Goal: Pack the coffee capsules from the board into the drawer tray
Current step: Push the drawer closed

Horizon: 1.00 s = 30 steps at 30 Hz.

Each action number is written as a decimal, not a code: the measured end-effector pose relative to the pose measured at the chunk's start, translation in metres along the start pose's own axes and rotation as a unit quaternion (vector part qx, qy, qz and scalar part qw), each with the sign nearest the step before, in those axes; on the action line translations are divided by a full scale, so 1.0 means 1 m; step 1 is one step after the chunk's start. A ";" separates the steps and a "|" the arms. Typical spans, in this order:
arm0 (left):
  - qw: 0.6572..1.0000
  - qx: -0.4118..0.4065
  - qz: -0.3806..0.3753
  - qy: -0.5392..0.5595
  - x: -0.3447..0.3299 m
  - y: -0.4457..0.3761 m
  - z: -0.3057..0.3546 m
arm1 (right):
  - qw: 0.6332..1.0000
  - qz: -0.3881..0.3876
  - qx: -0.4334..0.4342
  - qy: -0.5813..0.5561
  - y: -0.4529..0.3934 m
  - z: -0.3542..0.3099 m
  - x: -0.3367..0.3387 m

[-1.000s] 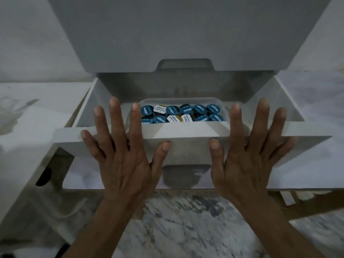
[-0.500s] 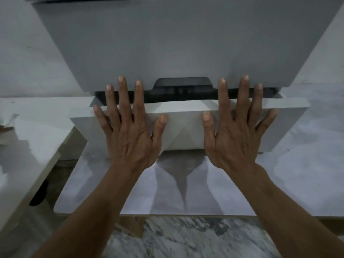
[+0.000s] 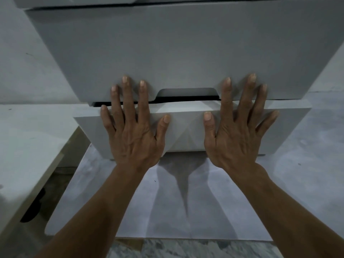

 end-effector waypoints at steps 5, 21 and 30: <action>1.000 -0.001 0.010 -0.008 0.001 0.005 0.001 | 1.000 -0.016 0.007 -0.013 0.001 0.000 0.000; 0.999 -0.030 0.042 0.014 -0.021 -0.019 0.001 | 0.999 0.050 -0.004 -0.017 -0.009 -0.001 -0.019; 0.995 -0.047 0.075 0.036 -0.030 -0.023 -0.002 | 0.993 0.112 -0.013 -0.029 -0.017 -0.001 -0.035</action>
Point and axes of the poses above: each hand's wrist, its own y-axis away from the middle knuckle, its own x-axis out of the back of the hand, z = x × y, the point moved 7 cm from there along -y, towards the middle knuckle, and after that the axes turned 6 degrees about y, right-handed, at the moved point
